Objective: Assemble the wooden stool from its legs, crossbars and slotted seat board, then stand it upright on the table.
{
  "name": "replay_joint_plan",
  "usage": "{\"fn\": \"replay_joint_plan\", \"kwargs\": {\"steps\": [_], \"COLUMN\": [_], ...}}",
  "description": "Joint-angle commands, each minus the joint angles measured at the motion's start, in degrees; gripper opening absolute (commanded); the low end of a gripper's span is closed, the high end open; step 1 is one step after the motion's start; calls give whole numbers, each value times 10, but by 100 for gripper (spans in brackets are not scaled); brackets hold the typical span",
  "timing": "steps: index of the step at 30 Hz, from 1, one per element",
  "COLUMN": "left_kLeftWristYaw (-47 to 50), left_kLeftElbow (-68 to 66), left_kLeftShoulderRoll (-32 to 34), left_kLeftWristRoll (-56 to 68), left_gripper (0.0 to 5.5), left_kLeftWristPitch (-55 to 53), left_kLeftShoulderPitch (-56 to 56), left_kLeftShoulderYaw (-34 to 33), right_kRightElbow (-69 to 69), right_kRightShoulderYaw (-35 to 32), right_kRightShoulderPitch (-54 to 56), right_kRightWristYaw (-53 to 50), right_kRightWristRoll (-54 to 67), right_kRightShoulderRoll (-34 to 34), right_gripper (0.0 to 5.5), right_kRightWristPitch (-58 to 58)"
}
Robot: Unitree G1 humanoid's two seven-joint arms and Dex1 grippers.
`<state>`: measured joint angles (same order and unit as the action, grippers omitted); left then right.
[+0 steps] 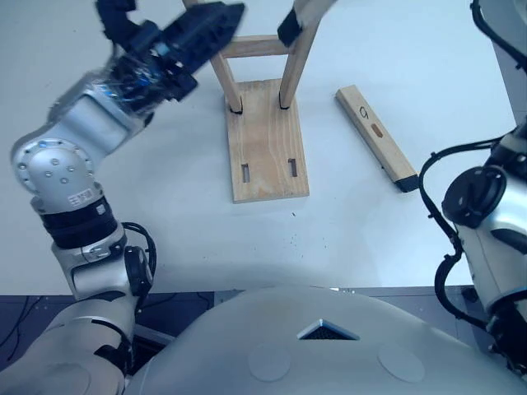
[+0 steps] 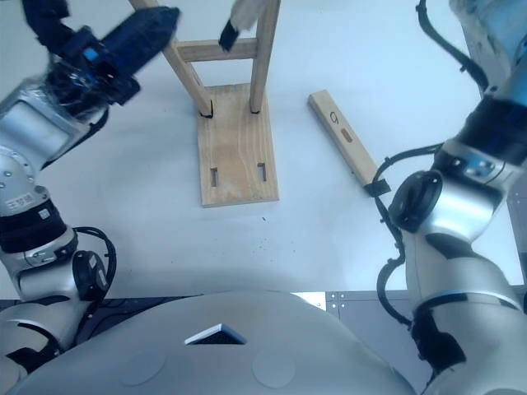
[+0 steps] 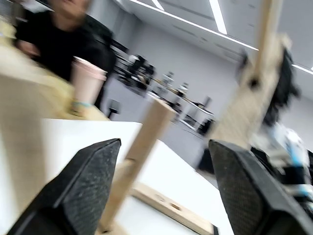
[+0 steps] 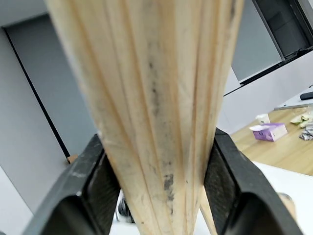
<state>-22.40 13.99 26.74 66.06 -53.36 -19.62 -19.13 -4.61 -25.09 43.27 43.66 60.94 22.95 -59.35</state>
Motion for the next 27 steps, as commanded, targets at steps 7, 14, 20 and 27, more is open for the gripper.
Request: {"fn": "replay_joint_plan", "kwargs": {"steps": [7, 14, 20, 27], "left_kLeftWristYaw": [18, 17, 18, 17], "left_kLeftElbow": [-89, -105, -102, -103], "left_kLeftShoulderRoll": [21, 33, 28, 13], "left_kLeftWristRoll": [-86, -102, -108, -118], "left_gripper": [328, 328, 328, 328], "left_kLeftWristPitch": [0, -14, -19, -16], "left_kLeftShoulderPitch": [7, 11, 14, 13], "left_kLeftShoulderYaw": [6, -4, -6, 3], "right_kRightElbow": [151, 148, 145, 120], "right_kRightShoulderYaw": [120, 171, 202, 226], "right_kRightShoulderPitch": [-190, -258, -261, -263], "right_kRightWristYaw": [105, 159, 189, 179], "right_kRightWristRoll": [-80, -136, -182, -206], "right_kRightShoulderRoll": [-3, 23, 57, 38], "right_gripper": [215, 215, 215, 215], "right_kRightWristPitch": [147, 213, 237, 262]}}
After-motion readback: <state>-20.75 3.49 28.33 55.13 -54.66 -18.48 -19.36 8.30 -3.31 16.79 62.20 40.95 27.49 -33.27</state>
